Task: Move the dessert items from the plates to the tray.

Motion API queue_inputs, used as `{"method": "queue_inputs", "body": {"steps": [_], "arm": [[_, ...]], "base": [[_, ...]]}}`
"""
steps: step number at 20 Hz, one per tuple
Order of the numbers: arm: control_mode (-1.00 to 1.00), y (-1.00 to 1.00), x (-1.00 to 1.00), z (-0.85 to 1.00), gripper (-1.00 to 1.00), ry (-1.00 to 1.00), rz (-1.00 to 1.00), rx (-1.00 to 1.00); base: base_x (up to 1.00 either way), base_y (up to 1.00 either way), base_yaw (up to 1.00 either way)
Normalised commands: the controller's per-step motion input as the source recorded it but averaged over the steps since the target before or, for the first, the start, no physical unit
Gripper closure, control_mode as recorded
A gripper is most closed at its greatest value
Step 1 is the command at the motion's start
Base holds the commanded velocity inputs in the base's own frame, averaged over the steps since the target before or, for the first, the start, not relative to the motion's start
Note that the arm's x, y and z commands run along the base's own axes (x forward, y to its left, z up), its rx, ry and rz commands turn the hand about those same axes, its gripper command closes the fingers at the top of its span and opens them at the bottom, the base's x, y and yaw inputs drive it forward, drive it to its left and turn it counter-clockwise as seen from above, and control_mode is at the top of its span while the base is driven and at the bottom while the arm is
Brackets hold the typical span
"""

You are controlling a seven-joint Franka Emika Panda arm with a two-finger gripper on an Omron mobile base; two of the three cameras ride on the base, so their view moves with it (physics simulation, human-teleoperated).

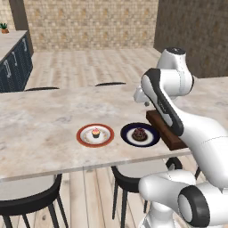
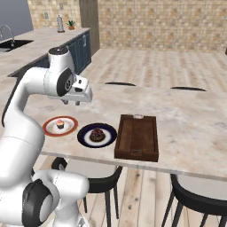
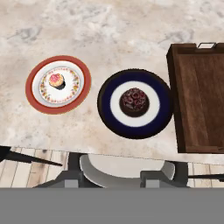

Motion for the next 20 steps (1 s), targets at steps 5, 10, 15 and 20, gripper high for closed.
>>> {"method": "queue_inputs", "body": {"steps": [5,10,15,20], "arm": [[-1.0,0.0,0.0,-0.21,-1.0,0.0,0.0,0.0],[-1.0,0.0,0.02,-0.47,-1.0,0.02,0.0,0.0],[-1.0,-0.03,0.17,-0.22,-1.0,0.01,0.0,0.0],[-1.0,-0.17,0.31,-0.23,-1.0,0.01,0.0,0.0]], "base": [[0.0,0.0,0.0],[0.0,0.0,0.0],[0.0,0.0,0.0],[0.0,0.0,0.0]]}}
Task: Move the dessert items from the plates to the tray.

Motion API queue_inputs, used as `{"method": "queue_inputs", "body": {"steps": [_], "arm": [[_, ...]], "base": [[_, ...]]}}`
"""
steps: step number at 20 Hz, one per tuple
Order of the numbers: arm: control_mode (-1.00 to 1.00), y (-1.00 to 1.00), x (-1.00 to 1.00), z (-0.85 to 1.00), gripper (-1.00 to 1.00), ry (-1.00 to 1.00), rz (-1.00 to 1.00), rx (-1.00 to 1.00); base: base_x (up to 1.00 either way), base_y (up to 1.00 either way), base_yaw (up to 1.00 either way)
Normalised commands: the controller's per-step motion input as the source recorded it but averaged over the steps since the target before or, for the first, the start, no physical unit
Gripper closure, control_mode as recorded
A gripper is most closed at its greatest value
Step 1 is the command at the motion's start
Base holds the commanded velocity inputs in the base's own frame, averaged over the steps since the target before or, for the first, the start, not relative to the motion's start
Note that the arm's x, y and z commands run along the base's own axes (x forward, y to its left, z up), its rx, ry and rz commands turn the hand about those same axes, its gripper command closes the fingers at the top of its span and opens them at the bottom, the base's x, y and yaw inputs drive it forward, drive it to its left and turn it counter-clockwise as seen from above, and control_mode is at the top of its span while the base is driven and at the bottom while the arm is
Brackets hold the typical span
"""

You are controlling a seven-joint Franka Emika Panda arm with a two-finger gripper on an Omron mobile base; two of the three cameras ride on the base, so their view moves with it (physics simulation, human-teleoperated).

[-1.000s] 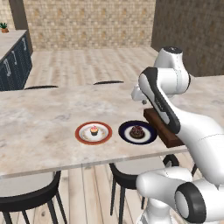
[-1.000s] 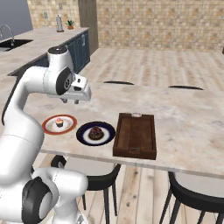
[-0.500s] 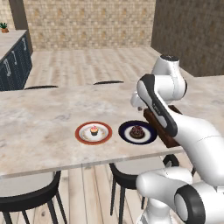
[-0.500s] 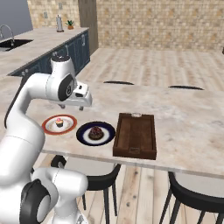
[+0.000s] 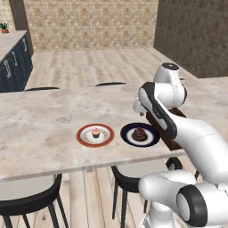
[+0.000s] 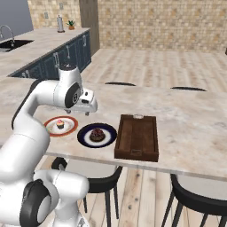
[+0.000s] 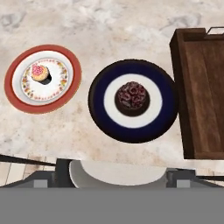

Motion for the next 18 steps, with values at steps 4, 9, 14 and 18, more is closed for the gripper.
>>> {"method": "queue_inputs", "body": {"steps": [4,9,14,18], "arm": [[-1.0,-0.27,0.36,-0.32,-1.0,0.0,0.02,0.0],[-1.0,-0.08,0.41,-0.28,-1.0,0.1,0.01,-0.01],[-1.0,0.0,0.46,-0.17,-1.0,0.27,0.0,-0.01],[-1.0,0.0,0.35,-0.13,-1.0,0.18,0.0,0.0]], "base": [[0.0,0.0,0.0],[0.0,0.0,0.0],[0.0,0.0,0.0],[0.0,0.0,0.0]]}}
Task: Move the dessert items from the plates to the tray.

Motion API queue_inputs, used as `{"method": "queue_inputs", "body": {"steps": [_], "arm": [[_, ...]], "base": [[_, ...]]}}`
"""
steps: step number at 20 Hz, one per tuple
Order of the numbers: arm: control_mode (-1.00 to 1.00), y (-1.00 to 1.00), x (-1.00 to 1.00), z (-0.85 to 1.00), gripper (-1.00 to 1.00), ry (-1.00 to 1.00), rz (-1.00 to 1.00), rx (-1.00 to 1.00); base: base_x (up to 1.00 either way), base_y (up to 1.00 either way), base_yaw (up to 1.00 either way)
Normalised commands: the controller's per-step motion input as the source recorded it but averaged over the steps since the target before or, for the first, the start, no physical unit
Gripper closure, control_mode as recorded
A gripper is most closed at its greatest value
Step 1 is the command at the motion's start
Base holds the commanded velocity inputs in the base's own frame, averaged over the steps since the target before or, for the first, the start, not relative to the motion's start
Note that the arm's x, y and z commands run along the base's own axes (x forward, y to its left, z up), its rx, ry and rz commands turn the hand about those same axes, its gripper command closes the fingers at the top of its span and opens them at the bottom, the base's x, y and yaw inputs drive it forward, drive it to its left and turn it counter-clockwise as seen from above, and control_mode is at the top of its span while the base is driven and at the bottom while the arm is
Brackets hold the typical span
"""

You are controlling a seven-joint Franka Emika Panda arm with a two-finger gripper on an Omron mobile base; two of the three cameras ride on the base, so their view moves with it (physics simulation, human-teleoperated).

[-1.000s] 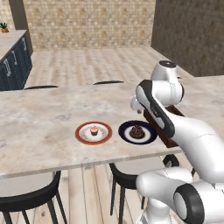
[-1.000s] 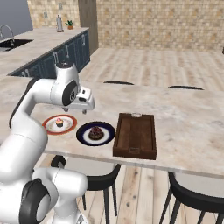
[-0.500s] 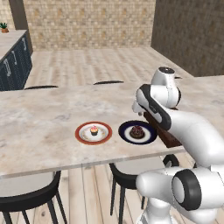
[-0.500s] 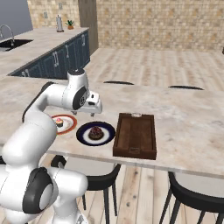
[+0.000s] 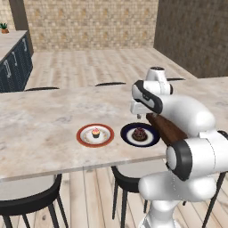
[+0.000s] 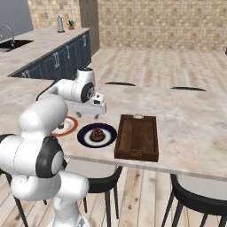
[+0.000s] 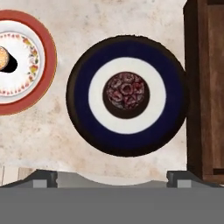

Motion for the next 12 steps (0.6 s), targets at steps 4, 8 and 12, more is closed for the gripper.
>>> {"method": "queue_inputs", "body": {"steps": [4,8,12], "arm": [[-1.0,0.0,0.23,-0.21,-1.0,0.03,0.0,0.0],[-1.0,-0.01,0.09,-0.25,-1.0,-0.01,0.0,0.0],[-1.0,-0.02,0.19,-0.35,-1.0,0.0,0.0,0.0]], "base": [[0.0,0.0,0.0],[0.0,0.0,0.0],[0.0,0.0,0.0]]}}
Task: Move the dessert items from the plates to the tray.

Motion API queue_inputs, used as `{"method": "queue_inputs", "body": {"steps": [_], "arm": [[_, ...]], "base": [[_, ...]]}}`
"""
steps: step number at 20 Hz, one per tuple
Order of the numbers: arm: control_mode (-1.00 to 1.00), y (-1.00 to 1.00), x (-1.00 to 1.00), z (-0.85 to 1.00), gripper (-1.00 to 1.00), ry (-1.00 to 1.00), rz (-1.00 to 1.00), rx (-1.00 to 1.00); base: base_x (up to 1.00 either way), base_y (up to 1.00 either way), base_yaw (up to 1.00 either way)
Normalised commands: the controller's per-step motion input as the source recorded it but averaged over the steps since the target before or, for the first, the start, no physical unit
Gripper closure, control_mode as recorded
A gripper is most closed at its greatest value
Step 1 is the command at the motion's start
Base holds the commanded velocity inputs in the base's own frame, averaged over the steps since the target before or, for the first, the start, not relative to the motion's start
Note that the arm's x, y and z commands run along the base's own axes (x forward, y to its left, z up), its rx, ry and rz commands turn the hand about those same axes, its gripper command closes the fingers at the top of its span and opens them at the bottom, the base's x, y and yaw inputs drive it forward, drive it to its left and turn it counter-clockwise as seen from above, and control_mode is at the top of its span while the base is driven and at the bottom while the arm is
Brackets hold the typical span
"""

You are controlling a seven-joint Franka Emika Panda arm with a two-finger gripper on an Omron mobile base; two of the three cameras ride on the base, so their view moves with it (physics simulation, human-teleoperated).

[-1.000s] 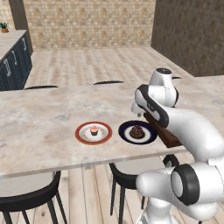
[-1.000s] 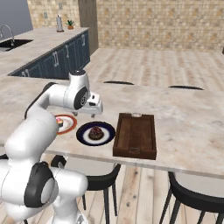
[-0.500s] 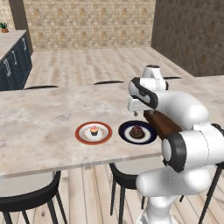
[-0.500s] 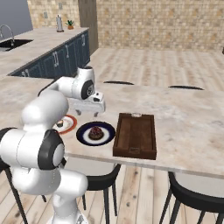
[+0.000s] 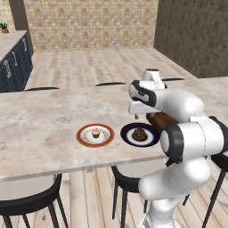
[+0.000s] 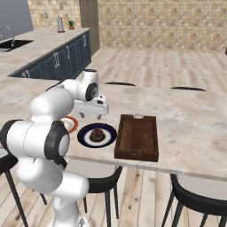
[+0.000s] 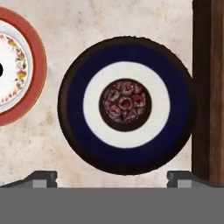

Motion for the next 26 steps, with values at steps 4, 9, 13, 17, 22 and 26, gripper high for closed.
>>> {"method": "queue_inputs", "body": {"steps": [4,9,13,17,22,26], "arm": [[-1.0,-0.08,0.14,-0.35,-1.0,0.0,0.0,-0.01],[-1.0,-0.01,0.02,-0.33,-1.0,-0.01,0.0,-0.07],[-1.0,0.0,0.01,-0.34,-1.0,-0.01,0.0,-0.08],[-1.0,0.0,0.08,-0.23,-1.0,0.0,0.0,0.0],[-1.0,0.0,0.09,-0.21,-1.0,0.0,0.0,0.0],[-1.0,0.0,0.13,-0.23,-1.0,0.0,0.0,0.0]], "base": [[0.0,0.0,0.0],[0.0,0.0,0.0],[0.0,0.0,0.0],[0.0,0.0,0.0],[0.0,0.0,0.0],[0.0,0.0,0.0]]}}
